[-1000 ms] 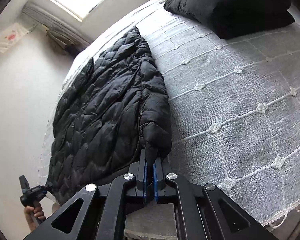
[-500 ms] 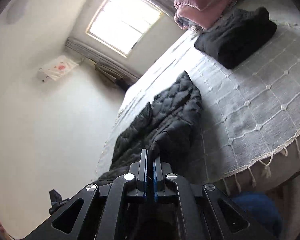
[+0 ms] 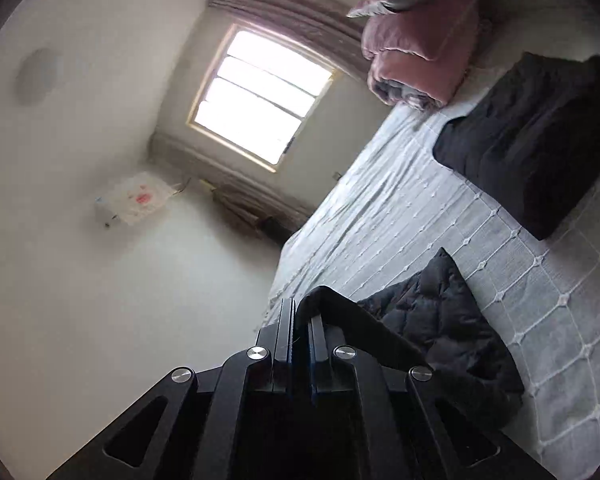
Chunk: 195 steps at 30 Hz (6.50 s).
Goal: Fold large clothes
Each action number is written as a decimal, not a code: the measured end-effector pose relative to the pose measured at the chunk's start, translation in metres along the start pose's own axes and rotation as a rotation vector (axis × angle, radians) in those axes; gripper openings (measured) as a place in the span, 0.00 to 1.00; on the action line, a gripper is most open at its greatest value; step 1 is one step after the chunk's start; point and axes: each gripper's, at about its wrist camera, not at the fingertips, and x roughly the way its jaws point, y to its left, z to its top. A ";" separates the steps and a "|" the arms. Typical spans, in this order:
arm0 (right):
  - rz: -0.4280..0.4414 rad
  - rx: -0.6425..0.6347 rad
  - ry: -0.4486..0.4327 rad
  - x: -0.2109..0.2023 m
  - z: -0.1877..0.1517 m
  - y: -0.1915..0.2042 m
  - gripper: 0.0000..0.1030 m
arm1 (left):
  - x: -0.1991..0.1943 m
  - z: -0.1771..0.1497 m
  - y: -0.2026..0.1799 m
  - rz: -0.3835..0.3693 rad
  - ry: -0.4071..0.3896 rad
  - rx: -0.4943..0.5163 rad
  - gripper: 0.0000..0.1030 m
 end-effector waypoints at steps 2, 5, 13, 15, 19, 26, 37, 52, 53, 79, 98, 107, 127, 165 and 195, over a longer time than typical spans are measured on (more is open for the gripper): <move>-0.083 0.097 0.006 0.039 0.016 -0.027 0.19 | 0.039 0.017 0.006 0.061 0.029 -0.059 0.26; -0.228 0.167 0.002 0.078 0.035 -0.064 0.31 | 0.076 0.031 0.027 0.112 0.045 -0.153 0.37; -0.385 -0.061 0.008 0.103 0.030 -0.085 0.67 | 0.130 0.025 0.051 0.284 0.084 -0.011 0.58; -0.427 -0.133 0.091 0.127 0.023 -0.089 0.67 | 0.151 0.017 0.070 0.326 0.137 -0.047 0.58; -0.433 -0.254 0.176 0.154 0.009 -0.082 0.67 | 0.174 0.011 0.082 0.322 0.192 -0.053 0.58; -0.565 -0.395 0.299 0.203 -0.014 -0.087 0.65 | 0.186 0.013 0.075 0.357 0.148 0.011 0.39; -0.547 -0.482 0.204 0.192 -0.012 -0.040 0.05 | 0.180 0.019 0.042 0.406 -0.001 0.129 0.06; -0.745 -0.457 0.183 0.289 0.010 -0.088 0.05 | 0.281 0.044 0.030 0.572 -0.046 0.188 0.05; -0.751 -0.443 0.201 0.293 0.008 -0.098 0.05 | 0.286 0.041 0.035 0.581 -0.035 0.187 0.05; -0.575 -0.629 0.299 0.242 -0.044 0.008 0.69 | 0.230 -0.025 -0.047 0.311 0.024 0.245 0.52; -0.702 -0.699 0.575 0.296 -0.107 -0.057 0.51 | 0.301 -0.112 -0.079 0.425 0.208 0.526 0.57; -0.704 -0.714 0.560 0.297 -0.101 -0.052 0.52 | 0.283 -0.134 -0.121 0.389 0.182 0.659 0.57; -0.639 -0.760 0.560 0.293 -0.097 -0.031 0.52 | 0.263 -0.075 -0.043 0.380 0.185 0.378 0.57; -0.692 -0.683 0.570 0.299 -0.095 -0.046 0.66 | 0.345 -0.132 -0.158 0.464 0.292 0.747 0.60; -0.703 -0.697 0.588 0.310 -0.093 -0.058 0.69 | 0.308 -0.165 -0.145 0.441 0.347 0.680 0.61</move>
